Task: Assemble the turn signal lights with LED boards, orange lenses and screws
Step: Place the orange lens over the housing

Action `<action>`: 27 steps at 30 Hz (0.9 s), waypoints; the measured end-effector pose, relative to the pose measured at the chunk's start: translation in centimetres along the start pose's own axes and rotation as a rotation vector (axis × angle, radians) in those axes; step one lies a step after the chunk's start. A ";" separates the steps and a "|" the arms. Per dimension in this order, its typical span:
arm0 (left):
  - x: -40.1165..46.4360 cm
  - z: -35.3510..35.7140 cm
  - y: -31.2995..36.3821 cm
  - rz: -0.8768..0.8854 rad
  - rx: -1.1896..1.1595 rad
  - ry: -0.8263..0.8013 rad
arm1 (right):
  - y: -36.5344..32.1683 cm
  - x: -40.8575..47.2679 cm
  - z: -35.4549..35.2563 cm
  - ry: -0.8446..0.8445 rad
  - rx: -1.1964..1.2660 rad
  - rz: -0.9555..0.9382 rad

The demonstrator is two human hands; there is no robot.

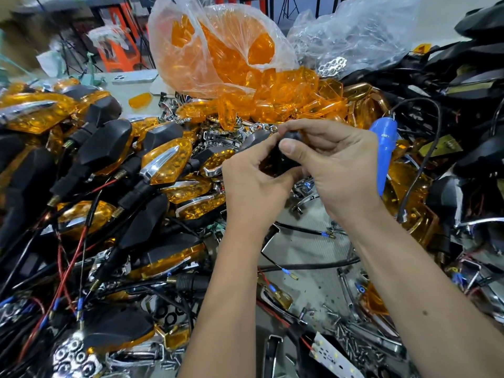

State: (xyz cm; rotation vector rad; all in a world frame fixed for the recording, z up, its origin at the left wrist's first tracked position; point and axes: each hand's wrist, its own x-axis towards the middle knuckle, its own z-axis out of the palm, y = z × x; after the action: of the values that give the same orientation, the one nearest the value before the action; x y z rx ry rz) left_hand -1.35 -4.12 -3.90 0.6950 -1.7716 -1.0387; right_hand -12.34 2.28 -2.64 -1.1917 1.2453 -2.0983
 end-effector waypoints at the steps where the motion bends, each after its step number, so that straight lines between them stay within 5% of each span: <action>1: 0.1 0.0 0.1 -0.011 0.001 0.007 | 0.0 0.0 0.0 -0.007 -0.016 -0.005; 8: 0.5 -1.2 -0.2 -0.100 -0.289 -0.193 | -0.2 0.5 -1.8 -0.047 0.065 0.037; 16: 0.1 -0.8 0.3 -0.101 -0.326 -0.118 | -0.4 0.6 -2.1 -0.073 0.381 0.162; 23: -0.4 -0.5 0.9 -0.100 -0.322 -0.080 | -0.6 0.2 -1.7 -0.025 0.369 0.224; 27: -0.2 -0.9 0.8 -0.233 -0.362 -0.215 | -0.8 0.7 -1.8 -0.014 0.197 0.258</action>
State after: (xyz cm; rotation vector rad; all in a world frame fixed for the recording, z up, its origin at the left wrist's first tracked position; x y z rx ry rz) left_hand -0.48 -3.88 -3.13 0.5865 -1.6410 -1.5960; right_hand -14.14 3.09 -2.09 -0.9063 1.0920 -1.9656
